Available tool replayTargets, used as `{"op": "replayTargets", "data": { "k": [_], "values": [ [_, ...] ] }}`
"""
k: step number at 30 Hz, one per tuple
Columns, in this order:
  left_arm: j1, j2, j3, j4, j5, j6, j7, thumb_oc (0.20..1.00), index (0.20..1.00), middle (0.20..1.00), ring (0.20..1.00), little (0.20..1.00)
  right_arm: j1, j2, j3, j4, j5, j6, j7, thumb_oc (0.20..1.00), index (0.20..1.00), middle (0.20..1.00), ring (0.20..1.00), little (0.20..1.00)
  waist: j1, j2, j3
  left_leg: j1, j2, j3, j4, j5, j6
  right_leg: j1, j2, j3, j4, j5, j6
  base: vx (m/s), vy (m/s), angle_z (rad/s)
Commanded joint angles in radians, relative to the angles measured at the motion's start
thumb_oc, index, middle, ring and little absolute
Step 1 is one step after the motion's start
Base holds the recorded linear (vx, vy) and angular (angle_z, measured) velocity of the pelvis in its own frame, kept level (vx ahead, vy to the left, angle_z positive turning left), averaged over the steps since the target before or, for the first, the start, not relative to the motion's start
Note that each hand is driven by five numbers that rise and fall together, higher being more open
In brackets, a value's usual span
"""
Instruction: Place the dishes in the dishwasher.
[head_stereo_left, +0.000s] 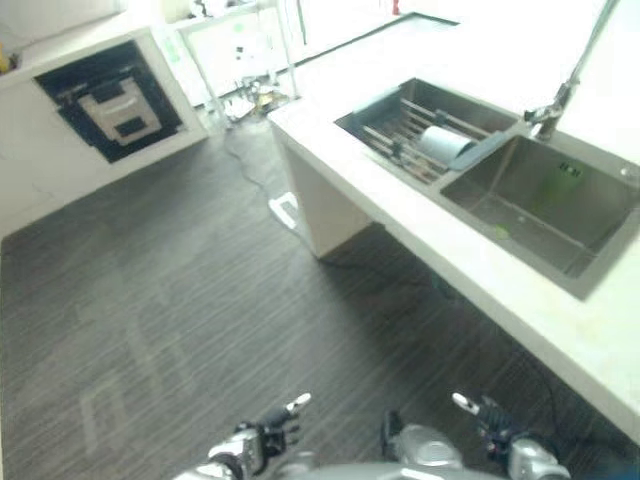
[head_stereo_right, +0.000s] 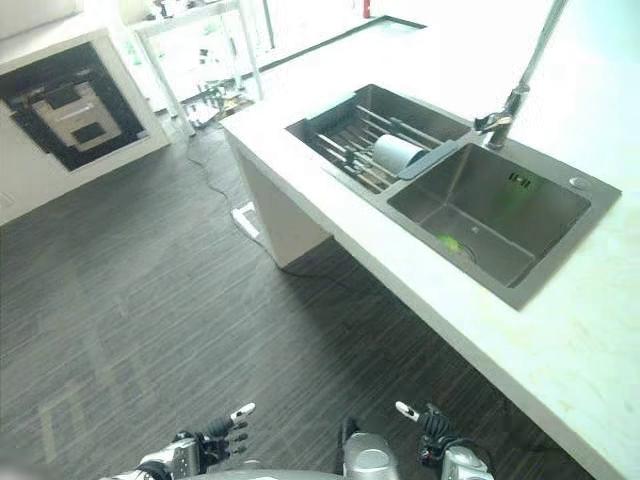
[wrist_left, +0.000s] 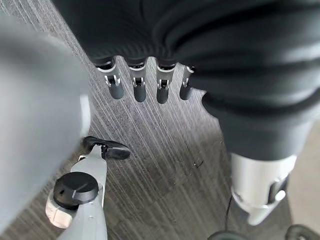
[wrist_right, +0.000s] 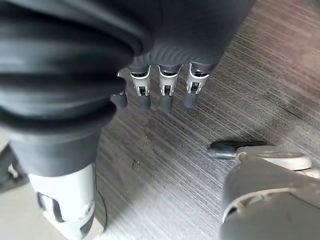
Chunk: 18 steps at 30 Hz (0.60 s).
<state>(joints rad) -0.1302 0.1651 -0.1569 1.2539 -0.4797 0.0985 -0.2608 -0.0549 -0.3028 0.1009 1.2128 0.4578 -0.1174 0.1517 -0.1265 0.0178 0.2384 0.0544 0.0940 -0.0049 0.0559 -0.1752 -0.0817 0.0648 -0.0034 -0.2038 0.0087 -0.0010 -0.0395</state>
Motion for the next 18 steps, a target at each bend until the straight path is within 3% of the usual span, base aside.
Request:
{"op": "replayTargets", "data": {
  "k": [1,2,4,6,8,10,11,12,15,16,18],
  "values": [
    [-0.015,0.017,0.011,-0.009,0.08,-0.046,-0.043,1.0,1.0,1.0,1.0,1.0,-0.015,-0.031,-0.019,0.012,0.069,-0.009,-0.026,1.0,1.0,1.0,1.0,1.0,0.025,-0.001,0.033,-0.021,0.029,0.015,0.015,0.115,0.037,-0.023,-0.069,0.09,0.164,-0.173,0.105,0.27,0.646,-1.88],
    [-0.025,0.015,-0.004,-0.008,0.095,-0.034,-0.036,1.0,1.0,1.0,1.0,1.0,-0.009,-0.033,-0.032,0.015,0.092,-0.014,-0.022,1.0,1.0,1.0,1.0,1.0,0.014,0.009,0.027,-0.015,0.038,0.047,0.004,0.114,0.037,-0.043,-0.095,0.08,0.187,-0.175,0.12,0.25,0.676,-1.53],
    [-0.031,0.015,-0.016,-0.001,0.091,-0.04,-0.038,1.0,1.0,1.0,1.0,1.0,-0.002,-0.032,-0.041,0.012,0.095,-0.018,-0.013,1.0,1.0,1.0,1.0,1.0,0.006,0.014,0.026,-0.009,0.026,0.046,0.006,0.099,0.046,-0.061,-0.118,0.084,0.213,-0.176,0.132,0.16,0.426,-0.61],
    [-0.059,0.031,-0.034,0.014,0.034,-0.019,0.016,1.0,1.0,1.0,1.0,1.0,0.033,-0.022,-0.07,0.016,0.051,-0.019,0.011,1.0,1.0,1.0,1.0,1.0,-0.029,0.012,0.008,0.011,-0.028,0.089,0.008,0.05,0.095,-0.095,-0.175,0.12,0.234,-0.149,0.168,0.27,0.538,-0.46],
    [-0.065,0.039,-0.031,0.017,0.045,-0.013,0.017,1.0,1.0,1.0,1.0,1.0,0.038,-0.016,-0.073,0.015,0.048,-0.021,0.01,1.0,1.0,1.0,1.0,1.0,-0.031,0.011,0.0,0.011,-0.043,0.113,0.002,0.04,0.109,-0.112,-0.175,0.122,0.242,-0.145,0.176,0.12,0.261,-0.88],
    [-0.048,0.046,-0.008,0.012,0.021,-0.013,0.036,1.0,1.0,1.0,1.0,1.0,0.03,-0.004,-0.069,0.008,0.018,-0.007,0.009,1.0,1.0,1.0,1.0,1.0,-0.01,0.012,-0.003,0.024,-0.047,0.219,-0.031,0.04,0.117,-0.135,-0.177,-0.002,0.268,-0.145,0.182,0.07,0.239,-0.93],
    [-0.036,0.052,0.012,-0.001,0.004,-0.001,0.053,1.0,1.0,1.0,1.0,1.0,0.017,0.004,-0.066,0.009,0.005,0.006,0.003,1.0,1.0,1.0,1.0,1.0,0.012,0.013,0.003,0.049,-0.049,0.308,-0.075,0.039,0.128,-0.166,-0.169,-0.123,0.346,-0.158,0.175,0.13,0.189,-1.49],
    [-0.034,0.055,0.014,-0.004,-0.004,0.01,0.056,1.0,1.0,1.0,1.0,1.0,0.014,0.005,-0.061,0.015,0.015,0.008,0.0,1.0,1.0,1.0,1.0,1.0,0.01,0.01,0.004,0.072,-0.067,0.32,-0.088,0.012,0.134,-0.187,-0.153,-0.159,0.381,-0.174,0.179,0.14,0.132,-1.67],
    [-0.032,0.057,0.012,-0.009,-0.007,0.024,0.059,1.0,1.0,1.0,1.0,1.0,0.014,0.003,-0.066,0.021,0.02,0.009,-0.001,1.0,1.0,1.0,1.0,1.0,0.004,0.008,0.02,0.087,-0.086,0.347,-0.08,-0.007,0.141,-0.229,-0.165,-0.225,0.403,-0.143,0.173,0.11,-0.009,-1.21],
    [-0.035,0.059,0.008,-0.014,-0.013,0.028,0.066,1.0,1.0,1.0,1.0,1.0,0.022,0.005,-0.084,0.035,0.043,0.01,-0.009,1.0,1.0,1.0,1.0,1.0,-0.018,0.011,0.024,0.076,-0.089,0.335,-0.033,-0.025,0.14,-0.223,-0.121,-0.185,0.348,-0.166,0.143,0.11,-0.122,0.24],
    [-0.028,0.055,0.013,-0.015,-0.008,0.02,0.058,1.0,1.0,1.0,1.0,1.0,0.025,0.006,-0.093,0.039,0.032,0.008,-0.008,1.0,1.0,1.0,1.0,1.0,-0.025,0.014,0.025,0.074,-0.083,0.353,0.017,-0.046,0.133,-0.206,-0.111,-0.191,0.331,-0.185,0.125,0.13,-0.122,0.3]
  ]
}}
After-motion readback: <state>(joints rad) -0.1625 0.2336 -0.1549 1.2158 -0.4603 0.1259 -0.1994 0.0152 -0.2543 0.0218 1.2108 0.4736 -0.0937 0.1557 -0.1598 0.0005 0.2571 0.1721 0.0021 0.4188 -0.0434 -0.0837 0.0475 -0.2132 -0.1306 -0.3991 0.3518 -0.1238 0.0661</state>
